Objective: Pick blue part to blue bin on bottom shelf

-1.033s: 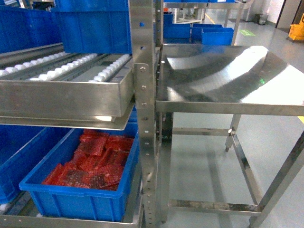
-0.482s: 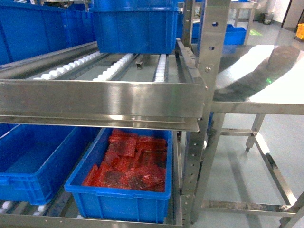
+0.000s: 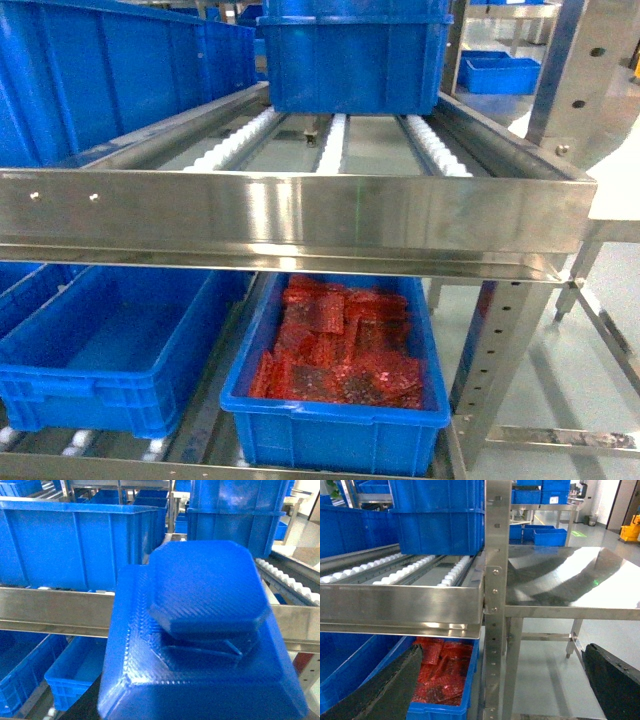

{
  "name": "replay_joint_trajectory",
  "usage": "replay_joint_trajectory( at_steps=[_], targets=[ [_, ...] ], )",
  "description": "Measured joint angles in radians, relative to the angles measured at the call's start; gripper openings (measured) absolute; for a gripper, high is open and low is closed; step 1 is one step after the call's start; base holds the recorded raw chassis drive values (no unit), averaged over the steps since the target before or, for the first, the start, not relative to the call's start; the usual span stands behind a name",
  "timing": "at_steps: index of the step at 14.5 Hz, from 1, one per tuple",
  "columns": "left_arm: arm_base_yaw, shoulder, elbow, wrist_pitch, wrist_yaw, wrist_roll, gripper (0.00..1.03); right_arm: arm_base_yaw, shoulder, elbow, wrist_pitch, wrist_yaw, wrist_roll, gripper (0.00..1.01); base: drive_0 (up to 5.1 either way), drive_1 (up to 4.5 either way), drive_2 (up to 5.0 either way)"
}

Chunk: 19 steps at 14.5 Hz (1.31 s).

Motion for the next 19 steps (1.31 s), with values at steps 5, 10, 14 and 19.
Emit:
replay_joint_trajectory(
  at_steps=[5, 10, 14, 19],
  targets=[
    [0.000, -0.001, 0.000, -0.002, 0.001, 0.000, 0.43, 0.000, 0.000, 0.000, 0.000, 0.000, 0.000, 0.98, -4.9, 3.32, 1.5],
    [0.000, -0.001, 0.000, 0.001, 0.001, 0.000, 0.43, 0.000, 0.000, 0.000, -0.003, 0.000, 0.000, 0.98, -4.9, 3.35, 1.6],
    [0.000, 0.000, 0.000, 0.000, 0.000, 0.000, 0.43, 0.000, 0.000, 0.000, 0.000, 0.000, 0.000, 0.98, -4.9, 3.27, 1.5],
    [0.000, 0.000, 0.000, 0.000, 0.000, -0.001, 0.43, 0.000, 0.000, 0.000, -0.002, -0.003, 0.000, 0.98, -1.0, 0.68, 0.3]
  ],
)
